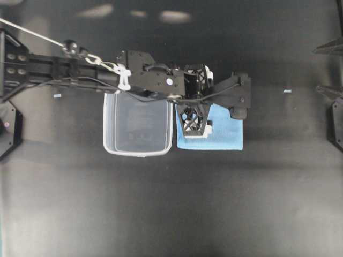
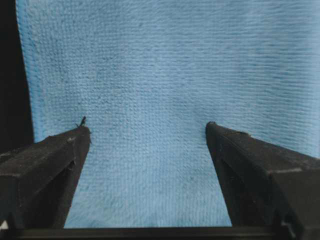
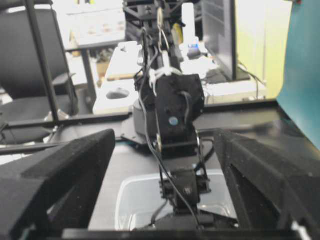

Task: Place the blue towel into the container with the left arm.
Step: 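Lower the open left gripper onto the blue towel's near edge, then close the left gripper on the towel and lift it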

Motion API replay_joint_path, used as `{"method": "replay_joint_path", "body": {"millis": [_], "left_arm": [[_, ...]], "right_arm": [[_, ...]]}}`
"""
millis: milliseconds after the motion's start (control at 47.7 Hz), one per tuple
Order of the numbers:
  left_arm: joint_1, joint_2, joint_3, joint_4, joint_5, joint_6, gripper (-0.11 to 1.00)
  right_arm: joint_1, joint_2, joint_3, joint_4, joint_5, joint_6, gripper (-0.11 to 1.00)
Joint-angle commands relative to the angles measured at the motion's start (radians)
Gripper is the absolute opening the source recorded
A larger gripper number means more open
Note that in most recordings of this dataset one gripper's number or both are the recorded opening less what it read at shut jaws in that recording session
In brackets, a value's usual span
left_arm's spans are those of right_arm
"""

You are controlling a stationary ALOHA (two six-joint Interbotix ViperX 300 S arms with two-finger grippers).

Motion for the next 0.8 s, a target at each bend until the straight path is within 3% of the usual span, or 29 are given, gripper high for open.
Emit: {"method": "replay_joint_path", "body": {"millis": [0, 189, 273, 356, 503, 566, 776], "left_arm": [[-0.012, 0.017, -0.012, 0.003, -0.006, 0.005, 0.90], [-0.029, 0.025, -0.014, 0.003, -0.017, 0.003, 0.88], [-0.035, 0.023, -0.012, 0.003, -0.009, 0.003, 0.83], [-0.041, 0.020, -0.014, 0.003, -0.005, 0.003, 0.66], [-0.057, 0.002, -0.014, 0.003, -0.003, 0.003, 0.23], [-0.058, -0.012, -0.015, 0.003, -0.003, 0.005, 0.09], [-0.058, -0.109, -0.037, 0.003, 0.015, 0.005, 0.06]], "right_arm": [[-0.003, 0.005, -0.012, 0.005, 0.000, 0.000, 0.77], [-0.003, 0.005, -0.012, 0.003, 0.002, 0.002, 0.77], [-0.003, 0.005, -0.012, 0.005, 0.002, 0.002, 0.77], [-0.003, 0.005, -0.011, 0.003, 0.002, 0.002, 0.77], [-0.003, 0.003, -0.012, 0.005, 0.002, 0.002, 0.77], [-0.003, 0.005, -0.012, 0.005, 0.002, 0.002, 0.77], [-0.003, 0.003, -0.011, 0.003, 0.002, 0.000, 0.77]]}}
